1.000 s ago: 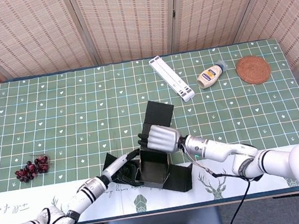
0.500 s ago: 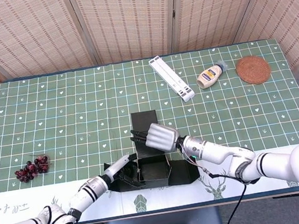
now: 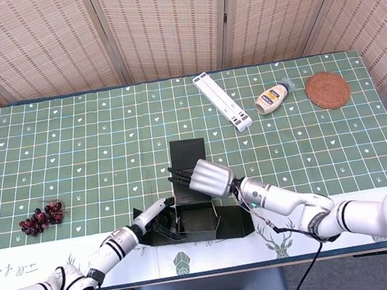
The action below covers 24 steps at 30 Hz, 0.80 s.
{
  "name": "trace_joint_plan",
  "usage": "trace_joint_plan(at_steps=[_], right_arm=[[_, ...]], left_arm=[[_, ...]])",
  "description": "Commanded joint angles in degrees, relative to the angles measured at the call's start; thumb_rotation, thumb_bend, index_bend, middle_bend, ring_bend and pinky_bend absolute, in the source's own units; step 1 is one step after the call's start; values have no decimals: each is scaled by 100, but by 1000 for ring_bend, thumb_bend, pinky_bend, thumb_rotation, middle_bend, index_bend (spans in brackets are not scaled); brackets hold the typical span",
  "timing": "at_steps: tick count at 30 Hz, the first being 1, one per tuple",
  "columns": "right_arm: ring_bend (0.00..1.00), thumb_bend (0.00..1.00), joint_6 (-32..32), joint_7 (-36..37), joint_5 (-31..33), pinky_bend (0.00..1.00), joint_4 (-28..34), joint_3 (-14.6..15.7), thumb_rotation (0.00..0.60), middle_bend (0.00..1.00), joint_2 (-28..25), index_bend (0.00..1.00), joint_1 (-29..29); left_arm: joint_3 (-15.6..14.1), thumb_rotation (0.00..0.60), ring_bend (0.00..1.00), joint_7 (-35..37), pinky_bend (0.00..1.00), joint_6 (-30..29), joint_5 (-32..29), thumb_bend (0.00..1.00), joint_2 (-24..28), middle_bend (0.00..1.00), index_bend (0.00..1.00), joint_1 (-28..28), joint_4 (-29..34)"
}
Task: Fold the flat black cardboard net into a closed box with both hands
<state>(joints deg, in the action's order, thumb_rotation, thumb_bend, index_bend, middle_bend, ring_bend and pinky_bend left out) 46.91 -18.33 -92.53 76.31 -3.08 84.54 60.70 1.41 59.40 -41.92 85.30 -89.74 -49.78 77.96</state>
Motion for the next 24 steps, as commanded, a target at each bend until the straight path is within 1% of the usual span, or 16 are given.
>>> trace_joint_plan(at_steps=[1, 17, 20, 24], right_arm=[[728, 294, 52, 58, 5, 1000, 50, -5, 600, 0, -36, 0, -36], [727, 294, 301, 509, -10, 1000, 257, -23, 600, 0, -133, 0, -195], [727, 295, 434, 583, -47, 1000, 329, -26, 600, 0, -198, 0, -258], [727, 295, 745, 796, -45, 1000, 463, -36, 600, 0, -413, 0, -457]], left_arm=[[18, 600, 595, -52, 791, -5, -16, 62, -5, 268, 254, 5, -16], [105, 600, 593, -21, 791, -65, -82, 62, 148, 268, 258, 85, -90], [96, 600, 590, 95, 791, -67, -24, 62, 206, 268, 258, 82, -98], [91, 600, 587, 371, 791, -178, 113, 62, 351, 268, 258, 95, -122]])
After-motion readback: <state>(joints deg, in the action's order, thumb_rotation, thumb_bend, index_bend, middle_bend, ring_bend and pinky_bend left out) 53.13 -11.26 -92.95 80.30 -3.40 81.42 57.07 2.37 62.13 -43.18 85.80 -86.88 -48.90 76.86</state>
